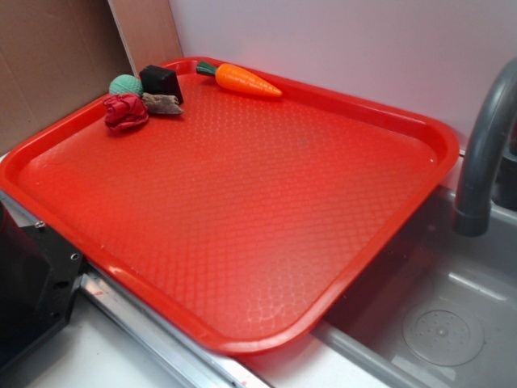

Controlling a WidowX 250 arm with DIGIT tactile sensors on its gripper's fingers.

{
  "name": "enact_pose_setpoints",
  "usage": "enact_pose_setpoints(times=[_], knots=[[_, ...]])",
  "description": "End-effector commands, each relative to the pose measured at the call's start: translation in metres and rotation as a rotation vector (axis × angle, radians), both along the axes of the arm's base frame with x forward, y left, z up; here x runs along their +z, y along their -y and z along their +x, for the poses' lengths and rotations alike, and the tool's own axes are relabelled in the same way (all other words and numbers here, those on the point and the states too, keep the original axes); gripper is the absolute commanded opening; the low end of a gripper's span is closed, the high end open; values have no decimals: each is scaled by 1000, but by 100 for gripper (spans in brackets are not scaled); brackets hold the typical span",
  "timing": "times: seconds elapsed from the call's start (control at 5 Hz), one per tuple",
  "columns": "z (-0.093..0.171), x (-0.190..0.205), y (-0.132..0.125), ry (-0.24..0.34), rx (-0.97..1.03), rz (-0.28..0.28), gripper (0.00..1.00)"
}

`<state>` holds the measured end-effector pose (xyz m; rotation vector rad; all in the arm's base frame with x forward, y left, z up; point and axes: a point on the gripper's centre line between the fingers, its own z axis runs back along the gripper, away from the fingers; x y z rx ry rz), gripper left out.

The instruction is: Grab the black box.

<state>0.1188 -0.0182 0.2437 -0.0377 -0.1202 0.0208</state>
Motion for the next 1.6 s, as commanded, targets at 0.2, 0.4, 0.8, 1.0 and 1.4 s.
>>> enact_pose_setpoints(times=[0.2,0.4,0.8,1.0,1.4], knots=[[32,-21,-32,-22,132,8,100],[74,-37,-62,63,378,-83,100],[111,-69,-89,158,874,-158,100],[100,-81,-118,209,1116,-67,100],[100,-81,-118,209,1116,-67,100]])
